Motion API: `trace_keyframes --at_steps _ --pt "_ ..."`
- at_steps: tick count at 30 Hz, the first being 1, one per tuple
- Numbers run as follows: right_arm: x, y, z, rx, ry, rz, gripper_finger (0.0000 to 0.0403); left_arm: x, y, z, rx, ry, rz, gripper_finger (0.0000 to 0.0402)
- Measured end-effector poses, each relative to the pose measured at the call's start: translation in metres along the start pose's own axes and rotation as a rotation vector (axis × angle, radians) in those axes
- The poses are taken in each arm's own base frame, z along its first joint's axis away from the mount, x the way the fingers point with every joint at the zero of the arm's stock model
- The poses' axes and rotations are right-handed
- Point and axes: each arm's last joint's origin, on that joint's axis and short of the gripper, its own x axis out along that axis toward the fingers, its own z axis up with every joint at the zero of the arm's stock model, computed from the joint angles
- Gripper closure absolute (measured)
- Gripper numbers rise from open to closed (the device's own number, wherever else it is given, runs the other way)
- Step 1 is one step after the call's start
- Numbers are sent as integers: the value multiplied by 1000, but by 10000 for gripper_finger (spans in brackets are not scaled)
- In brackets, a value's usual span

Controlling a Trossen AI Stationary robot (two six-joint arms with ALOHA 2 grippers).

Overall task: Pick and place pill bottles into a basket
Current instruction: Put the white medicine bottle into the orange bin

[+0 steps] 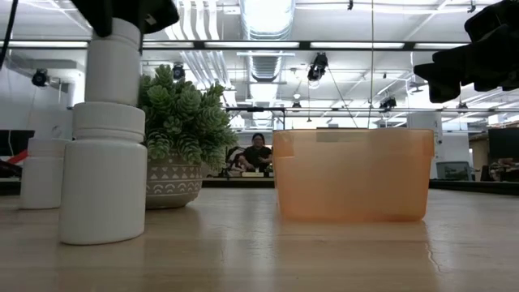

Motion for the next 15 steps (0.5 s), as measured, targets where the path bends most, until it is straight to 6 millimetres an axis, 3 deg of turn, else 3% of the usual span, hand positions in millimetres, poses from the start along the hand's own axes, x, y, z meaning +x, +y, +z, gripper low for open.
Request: trace_keyframes --at_steps 15 --pt "0 0 0 0 0 0 231 -22 21 23 54 -95 3 259"
